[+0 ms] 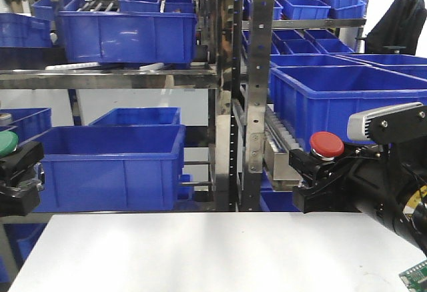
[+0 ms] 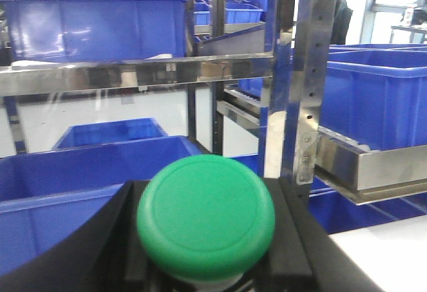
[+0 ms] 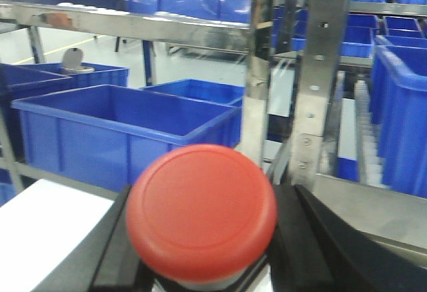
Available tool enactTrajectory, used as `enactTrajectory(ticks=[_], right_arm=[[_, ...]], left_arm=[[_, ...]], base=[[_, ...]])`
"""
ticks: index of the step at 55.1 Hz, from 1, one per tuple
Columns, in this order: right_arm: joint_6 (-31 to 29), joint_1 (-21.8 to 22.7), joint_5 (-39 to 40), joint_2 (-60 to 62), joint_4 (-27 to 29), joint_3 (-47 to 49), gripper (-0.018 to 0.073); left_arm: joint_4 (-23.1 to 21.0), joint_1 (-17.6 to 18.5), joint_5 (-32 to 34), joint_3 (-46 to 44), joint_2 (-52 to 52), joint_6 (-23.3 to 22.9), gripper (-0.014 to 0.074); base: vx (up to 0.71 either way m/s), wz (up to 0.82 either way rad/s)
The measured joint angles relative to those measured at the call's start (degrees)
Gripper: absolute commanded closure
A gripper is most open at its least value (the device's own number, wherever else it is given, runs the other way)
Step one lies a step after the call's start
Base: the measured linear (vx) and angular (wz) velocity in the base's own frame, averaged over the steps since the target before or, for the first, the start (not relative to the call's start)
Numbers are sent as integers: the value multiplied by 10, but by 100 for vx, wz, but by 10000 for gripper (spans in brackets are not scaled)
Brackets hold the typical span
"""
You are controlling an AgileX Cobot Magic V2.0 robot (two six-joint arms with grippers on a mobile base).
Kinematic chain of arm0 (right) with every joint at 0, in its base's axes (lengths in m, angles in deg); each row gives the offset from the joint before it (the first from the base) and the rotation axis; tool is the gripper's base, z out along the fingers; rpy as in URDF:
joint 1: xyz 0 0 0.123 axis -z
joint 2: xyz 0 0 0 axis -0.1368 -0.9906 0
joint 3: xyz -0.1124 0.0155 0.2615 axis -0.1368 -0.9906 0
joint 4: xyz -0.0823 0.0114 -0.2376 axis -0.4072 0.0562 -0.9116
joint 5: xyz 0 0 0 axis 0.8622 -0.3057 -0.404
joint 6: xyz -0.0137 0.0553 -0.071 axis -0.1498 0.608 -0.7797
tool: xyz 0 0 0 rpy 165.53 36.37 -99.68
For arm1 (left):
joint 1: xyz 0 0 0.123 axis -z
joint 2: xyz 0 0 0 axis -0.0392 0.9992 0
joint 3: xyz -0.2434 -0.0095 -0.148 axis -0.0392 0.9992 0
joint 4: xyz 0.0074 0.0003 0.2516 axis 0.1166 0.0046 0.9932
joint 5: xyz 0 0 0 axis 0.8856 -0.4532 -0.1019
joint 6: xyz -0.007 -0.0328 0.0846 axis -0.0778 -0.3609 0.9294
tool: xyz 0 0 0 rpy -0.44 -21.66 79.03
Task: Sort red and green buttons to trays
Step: 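Drive the base away from the table holding both buttons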
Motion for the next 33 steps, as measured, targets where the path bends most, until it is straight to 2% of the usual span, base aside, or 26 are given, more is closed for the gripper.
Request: enactTrajectory(ticks=[33], right_arm=[[0,0,0,0,0,0,569]], left_arm=[[0,0,0,0,0,0,596]], base=[[-18,21]])
